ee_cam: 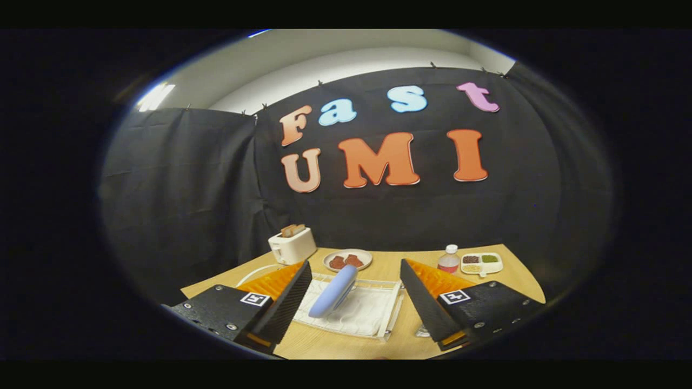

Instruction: Take the plate from the dish rack, then take the spoon from the basket and place it into the plate.

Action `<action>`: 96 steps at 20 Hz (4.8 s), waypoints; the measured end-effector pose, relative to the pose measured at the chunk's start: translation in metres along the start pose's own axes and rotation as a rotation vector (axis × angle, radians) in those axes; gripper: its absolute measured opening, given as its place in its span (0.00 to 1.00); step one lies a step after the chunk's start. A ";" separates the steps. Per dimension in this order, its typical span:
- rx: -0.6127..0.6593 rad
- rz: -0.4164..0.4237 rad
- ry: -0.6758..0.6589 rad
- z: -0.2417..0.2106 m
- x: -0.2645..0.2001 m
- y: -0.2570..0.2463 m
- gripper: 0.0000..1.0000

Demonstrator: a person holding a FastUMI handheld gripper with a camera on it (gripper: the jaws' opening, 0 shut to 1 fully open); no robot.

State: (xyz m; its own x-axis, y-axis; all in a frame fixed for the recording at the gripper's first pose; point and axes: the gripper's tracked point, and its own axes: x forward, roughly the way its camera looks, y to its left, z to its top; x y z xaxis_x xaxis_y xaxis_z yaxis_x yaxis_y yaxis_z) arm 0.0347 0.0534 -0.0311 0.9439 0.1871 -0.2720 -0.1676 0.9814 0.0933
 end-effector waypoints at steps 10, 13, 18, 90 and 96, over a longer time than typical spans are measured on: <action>0.134 0.022 0.384 -0.041 0.064 0.002 0.90; 0.186 0.067 0.546 -0.076 0.076 0.013 0.84; 0.269 0.062 0.684 -0.099 0.106 0.021 0.75; 0.422 -0.086 0.713 -0.260 -0.078 -0.035 0.21; 0.360 -0.147 0.631 -0.262 -0.072 -0.058 0.32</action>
State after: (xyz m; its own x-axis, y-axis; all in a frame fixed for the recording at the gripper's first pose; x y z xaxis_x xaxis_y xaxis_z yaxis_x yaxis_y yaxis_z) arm -0.0981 -0.0059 -0.2674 0.5880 0.1501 -0.7948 0.1542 0.9438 0.2922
